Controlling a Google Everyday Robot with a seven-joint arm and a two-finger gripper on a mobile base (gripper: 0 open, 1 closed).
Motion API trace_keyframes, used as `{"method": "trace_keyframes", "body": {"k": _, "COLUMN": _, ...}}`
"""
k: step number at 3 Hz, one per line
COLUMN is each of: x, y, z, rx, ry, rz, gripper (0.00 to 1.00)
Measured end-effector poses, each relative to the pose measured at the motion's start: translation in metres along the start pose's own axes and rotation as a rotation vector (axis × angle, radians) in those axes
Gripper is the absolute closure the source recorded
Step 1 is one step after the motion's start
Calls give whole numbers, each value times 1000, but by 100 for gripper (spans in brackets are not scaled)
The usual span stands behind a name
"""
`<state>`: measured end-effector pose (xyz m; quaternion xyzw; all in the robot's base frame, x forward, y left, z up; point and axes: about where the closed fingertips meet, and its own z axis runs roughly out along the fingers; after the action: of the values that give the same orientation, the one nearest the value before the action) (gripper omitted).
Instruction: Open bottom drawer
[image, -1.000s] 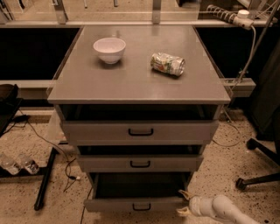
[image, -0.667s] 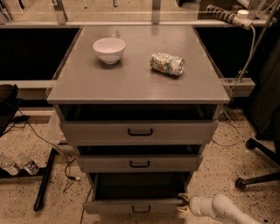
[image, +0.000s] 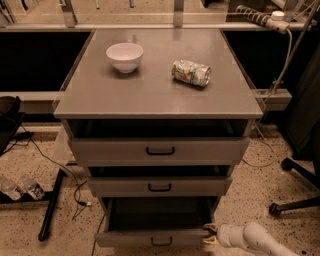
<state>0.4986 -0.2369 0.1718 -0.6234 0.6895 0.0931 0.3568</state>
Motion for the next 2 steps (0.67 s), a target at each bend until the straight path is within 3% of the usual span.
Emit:
{"method": "trace_keyframes", "body": {"k": 1, "x": 3, "y": 14, "z": -6, "rx": -5, "ry": -2, "rz": 7, "gripper": 100}}
{"method": "trace_keyframes", "body": {"k": 2, "x": 1, "y": 14, "z": -9, "rx": -5, "ry": -2, "rz": 7, "gripper": 81}}
